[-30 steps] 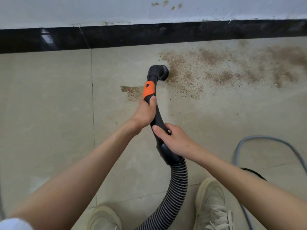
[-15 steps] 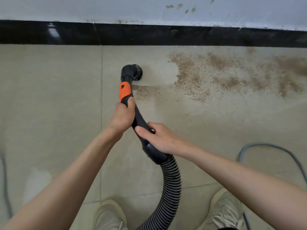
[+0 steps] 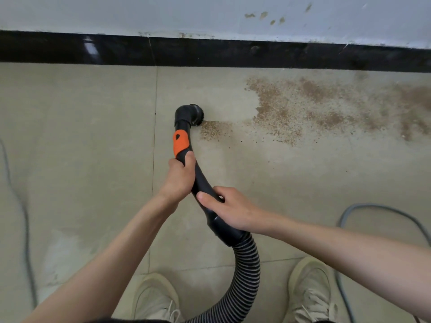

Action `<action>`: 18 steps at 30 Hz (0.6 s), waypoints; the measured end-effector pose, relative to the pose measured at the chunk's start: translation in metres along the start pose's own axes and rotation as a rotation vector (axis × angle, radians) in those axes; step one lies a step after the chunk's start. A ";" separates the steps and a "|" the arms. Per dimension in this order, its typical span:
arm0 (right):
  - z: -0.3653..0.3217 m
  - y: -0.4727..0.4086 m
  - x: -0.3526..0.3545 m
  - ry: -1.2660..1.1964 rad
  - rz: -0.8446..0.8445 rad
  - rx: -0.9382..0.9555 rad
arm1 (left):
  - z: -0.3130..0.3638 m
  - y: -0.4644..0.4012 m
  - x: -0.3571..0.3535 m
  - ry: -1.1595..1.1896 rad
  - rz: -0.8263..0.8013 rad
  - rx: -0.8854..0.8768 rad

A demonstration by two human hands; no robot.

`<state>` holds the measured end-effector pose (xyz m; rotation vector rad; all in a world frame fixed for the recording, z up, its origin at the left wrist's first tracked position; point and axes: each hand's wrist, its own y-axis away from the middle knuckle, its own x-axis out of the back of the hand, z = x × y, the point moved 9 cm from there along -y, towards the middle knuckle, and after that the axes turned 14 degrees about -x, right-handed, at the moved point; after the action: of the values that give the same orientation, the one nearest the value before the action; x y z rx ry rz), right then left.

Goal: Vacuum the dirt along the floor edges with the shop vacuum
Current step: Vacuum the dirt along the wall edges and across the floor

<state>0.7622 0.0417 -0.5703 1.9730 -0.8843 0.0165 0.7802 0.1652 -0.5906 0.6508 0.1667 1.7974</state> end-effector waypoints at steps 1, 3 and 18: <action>0.005 0.002 0.003 -0.020 0.006 -0.008 | 0.002 0.001 -0.006 -0.003 -0.018 -0.007; 0.018 0.009 0.008 -0.065 0.015 -0.030 | 0.006 0.006 -0.020 -0.007 -0.054 -0.019; 0.037 0.024 0.028 -0.224 0.110 -0.114 | 0.031 0.001 -0.061 -0.076 -0.248 -0.065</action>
<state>0.7569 -0.0099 -0.5634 1.8423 -1.1132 -0.1911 0.8064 0.1019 -0.5848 0.6233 0.1311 1.5319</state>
